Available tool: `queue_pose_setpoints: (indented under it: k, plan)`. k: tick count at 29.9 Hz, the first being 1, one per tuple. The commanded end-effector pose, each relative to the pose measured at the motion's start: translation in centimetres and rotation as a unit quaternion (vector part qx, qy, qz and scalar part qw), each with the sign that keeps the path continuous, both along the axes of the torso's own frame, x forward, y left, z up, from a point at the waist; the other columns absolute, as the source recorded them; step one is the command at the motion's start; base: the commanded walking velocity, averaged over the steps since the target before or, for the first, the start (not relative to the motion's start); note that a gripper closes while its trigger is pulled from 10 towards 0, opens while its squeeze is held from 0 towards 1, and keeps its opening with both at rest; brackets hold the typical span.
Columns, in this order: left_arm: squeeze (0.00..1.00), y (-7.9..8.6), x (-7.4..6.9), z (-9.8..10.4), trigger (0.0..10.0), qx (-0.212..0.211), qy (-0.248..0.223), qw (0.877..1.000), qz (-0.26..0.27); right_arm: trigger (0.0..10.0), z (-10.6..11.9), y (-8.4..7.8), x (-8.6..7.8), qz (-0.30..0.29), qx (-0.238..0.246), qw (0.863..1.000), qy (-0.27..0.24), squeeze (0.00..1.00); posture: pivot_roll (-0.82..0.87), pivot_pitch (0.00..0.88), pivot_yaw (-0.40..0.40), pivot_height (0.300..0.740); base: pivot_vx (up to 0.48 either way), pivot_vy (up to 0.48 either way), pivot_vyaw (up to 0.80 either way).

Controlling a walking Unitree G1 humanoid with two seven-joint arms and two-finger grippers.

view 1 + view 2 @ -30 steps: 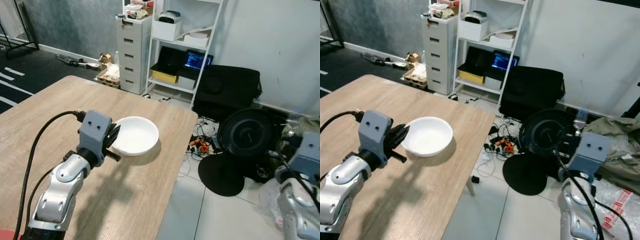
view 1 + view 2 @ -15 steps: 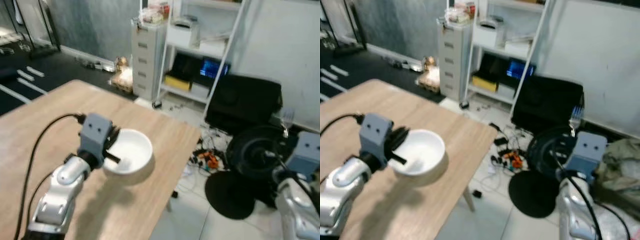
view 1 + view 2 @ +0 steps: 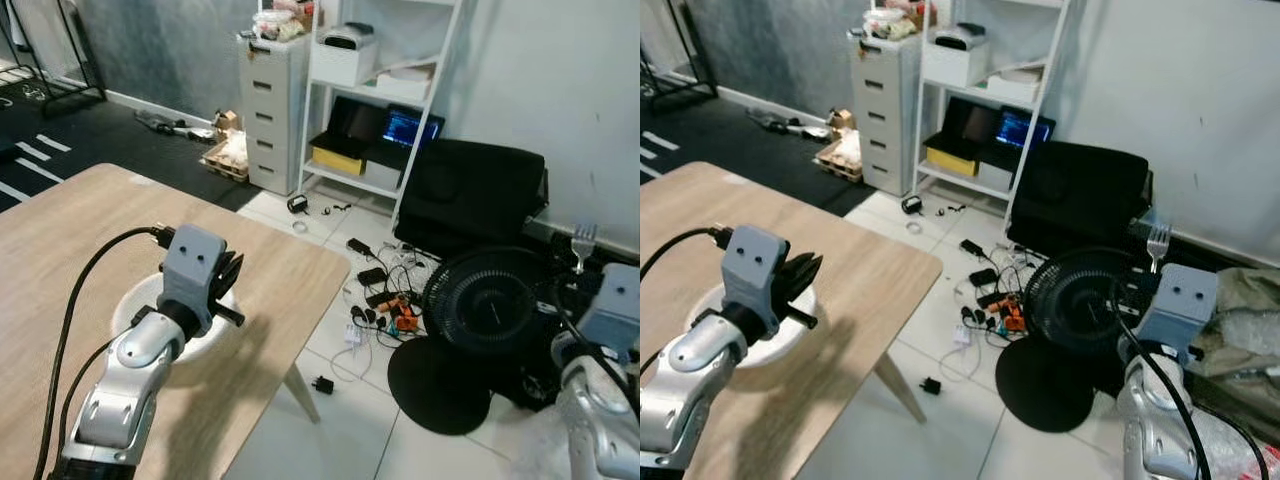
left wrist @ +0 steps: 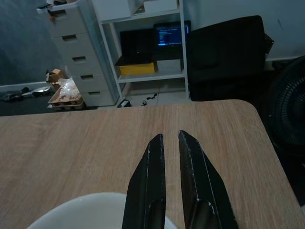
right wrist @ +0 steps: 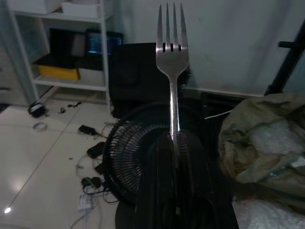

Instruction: Setting the table

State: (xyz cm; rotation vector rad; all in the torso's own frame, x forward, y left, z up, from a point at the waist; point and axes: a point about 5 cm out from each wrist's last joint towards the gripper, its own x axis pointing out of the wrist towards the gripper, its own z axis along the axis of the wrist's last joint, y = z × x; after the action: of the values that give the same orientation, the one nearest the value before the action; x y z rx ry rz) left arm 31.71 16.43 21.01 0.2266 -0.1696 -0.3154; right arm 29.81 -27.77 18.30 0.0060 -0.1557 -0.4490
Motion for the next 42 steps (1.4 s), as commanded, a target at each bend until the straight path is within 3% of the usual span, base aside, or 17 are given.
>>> queue_pose_setpoints:
  k: [1,42]
  plan:
    - [0.00,0.43,-0.01,-0.38,10.0,-0.004,0.010,1.000,0.008,10.0,-0.31,0.08,-0.04,0.000,0.007,1.000,0.004,0.00,0.10,0.089,0.031,0.740,0.000,0.000,0.00]
    - [0.00,0.24,0.02,-0.46,10.0,-0.001,0.012,1.000,-0.001,10.0,-0.34,-0.03,-0.14,-0.004,0.022,1.000,0.001,0.00,0.10,0.092,0.034,0.740,0.000,0.000,-0.77]
